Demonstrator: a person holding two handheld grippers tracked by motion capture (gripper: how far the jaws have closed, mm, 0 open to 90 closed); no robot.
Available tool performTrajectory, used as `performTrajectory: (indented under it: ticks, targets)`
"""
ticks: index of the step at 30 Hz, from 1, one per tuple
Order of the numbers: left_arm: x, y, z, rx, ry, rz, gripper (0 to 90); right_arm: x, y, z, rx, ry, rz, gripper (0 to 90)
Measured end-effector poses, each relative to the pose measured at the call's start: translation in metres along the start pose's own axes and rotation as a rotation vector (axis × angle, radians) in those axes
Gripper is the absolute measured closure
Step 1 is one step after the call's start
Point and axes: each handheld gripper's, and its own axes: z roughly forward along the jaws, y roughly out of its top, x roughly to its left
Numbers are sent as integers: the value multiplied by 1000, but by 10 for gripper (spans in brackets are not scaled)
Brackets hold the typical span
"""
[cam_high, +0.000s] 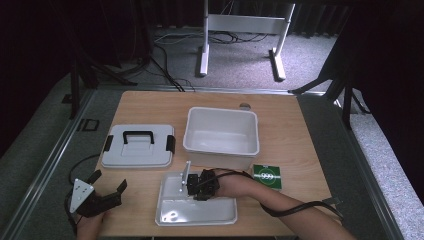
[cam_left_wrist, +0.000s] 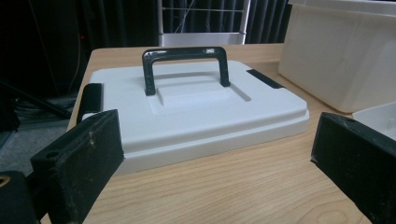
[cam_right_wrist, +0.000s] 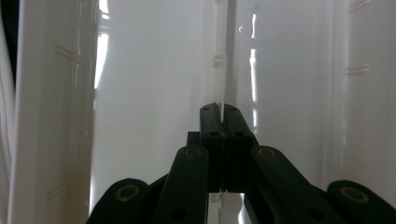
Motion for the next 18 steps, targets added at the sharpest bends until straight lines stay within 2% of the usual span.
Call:
performTrajectory:
  ticks: [6,11,18]
  targets:
    - [0,0,0,1,2,-2,20,-2,-2,10,11,-1,18,885]
    - [0,0,0,2,-5,5,20,-6,-4,17,-8,-3,50,878]
    - [1,0,0,8,2,-2,20,-6,-6,22,-26,1,57,855]
